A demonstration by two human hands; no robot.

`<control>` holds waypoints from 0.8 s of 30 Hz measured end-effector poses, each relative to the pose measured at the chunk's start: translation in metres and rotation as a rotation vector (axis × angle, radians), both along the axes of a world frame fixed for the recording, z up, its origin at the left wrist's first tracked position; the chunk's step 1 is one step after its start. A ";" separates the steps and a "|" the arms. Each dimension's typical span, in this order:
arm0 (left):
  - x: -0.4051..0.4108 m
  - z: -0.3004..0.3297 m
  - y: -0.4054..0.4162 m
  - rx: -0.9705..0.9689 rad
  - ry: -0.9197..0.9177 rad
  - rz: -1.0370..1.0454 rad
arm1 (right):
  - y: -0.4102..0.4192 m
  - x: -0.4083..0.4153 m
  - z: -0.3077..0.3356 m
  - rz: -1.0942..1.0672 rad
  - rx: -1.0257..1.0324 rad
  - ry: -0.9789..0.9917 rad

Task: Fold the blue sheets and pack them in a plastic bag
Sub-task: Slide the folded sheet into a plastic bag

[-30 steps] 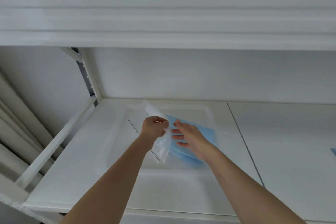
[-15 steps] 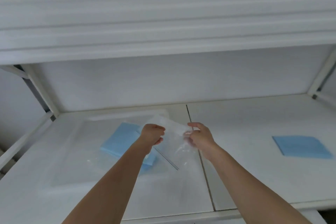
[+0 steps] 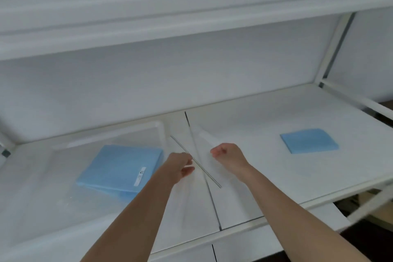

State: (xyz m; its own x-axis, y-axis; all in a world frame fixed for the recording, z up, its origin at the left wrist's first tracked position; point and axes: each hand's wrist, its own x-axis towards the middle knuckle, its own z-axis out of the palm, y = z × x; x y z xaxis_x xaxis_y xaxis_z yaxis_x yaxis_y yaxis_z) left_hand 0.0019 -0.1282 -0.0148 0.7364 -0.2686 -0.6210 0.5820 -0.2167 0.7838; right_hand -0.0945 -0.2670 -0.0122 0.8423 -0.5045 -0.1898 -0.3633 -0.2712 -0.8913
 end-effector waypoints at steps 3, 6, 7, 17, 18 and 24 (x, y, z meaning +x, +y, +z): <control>0.006 -0.006 -0.002 -0.007 -0.001 0.026 | 0.006 -0.004 -0.011 0.094 -0.033 0.147; 0.007 -0.005 -0.005 -0.067 0.036 0.019 | 0.005 -0.012 -0.024 0.083 -0.106 0.231; 0.005 -0.005 -0.005 -0.079 0.049 0.005 | 0.005 -0.015 -0.027 0.079 -0.113 0.233; -0.006 -0.006 -0.022 -0.158 0.077 -0.174 | 0.000 -0.022 -0.030 0.103 -0.053 0.203; -0.008 -0.004 -0.023 -0.154 0.076 -0.204 | -0.002 -0.022 -0.030 0.091 -0.028 0.202; -0.013 0.004 -0.038 -0.009 0.011 -0.242 | -0.022 -0.028 -0.024 0.064 0.147 0.188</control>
